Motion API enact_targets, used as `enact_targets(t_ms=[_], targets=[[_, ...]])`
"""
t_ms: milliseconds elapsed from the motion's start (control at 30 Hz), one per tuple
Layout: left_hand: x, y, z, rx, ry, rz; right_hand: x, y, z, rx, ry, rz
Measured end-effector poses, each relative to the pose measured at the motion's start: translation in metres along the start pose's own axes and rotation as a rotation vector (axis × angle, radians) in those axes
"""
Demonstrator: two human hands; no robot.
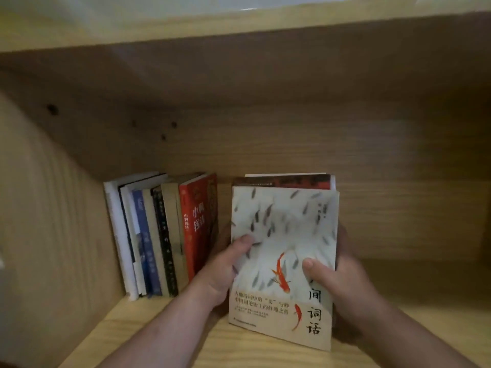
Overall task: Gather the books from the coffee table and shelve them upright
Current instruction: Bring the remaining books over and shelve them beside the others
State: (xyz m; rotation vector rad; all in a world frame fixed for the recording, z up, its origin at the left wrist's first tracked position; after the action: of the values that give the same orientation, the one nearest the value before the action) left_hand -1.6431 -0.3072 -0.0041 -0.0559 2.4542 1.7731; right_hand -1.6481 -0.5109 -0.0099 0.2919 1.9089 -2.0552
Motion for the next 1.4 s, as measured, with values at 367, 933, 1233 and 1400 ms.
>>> enact_targets(t_ms=[367, 933, 1233, 1400], targets=[[0.010, 0.013, 0.010, -0.353, 0.027, -0.153, 0.017, -0.007, -0.005, 0.062, -0.131, 0.166], [0.103, 0.010, -0.008, -1.040, 0.196, -0.349, 0.046, -0.028, -0.024, 0.410, -0.045, 0.440], [0.108, 0.020, 0.008, -0.772, 0.089, -0.339, 0.043, -0.016, -0.033, 0.253, -0.173, 0.101], [0.109, 0.024, 0.012, -0.885, 0.125, -0.347, 0.047, -0.016, -0.042, 0.298, -0.173, 0.098]])
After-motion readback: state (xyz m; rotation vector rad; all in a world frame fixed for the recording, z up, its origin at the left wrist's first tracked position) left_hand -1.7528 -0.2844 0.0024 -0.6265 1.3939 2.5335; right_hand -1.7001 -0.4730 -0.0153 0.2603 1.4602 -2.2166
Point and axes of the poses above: each hand's wrist, its own x-axis away from the middle knuckle, its own z-axis out of the back of the hand, y = z × x, the point moved 4 cm from there along -x, towards the middle knuckle, and after that the axes turned 3 degrees about y, right-handed, at the moved point
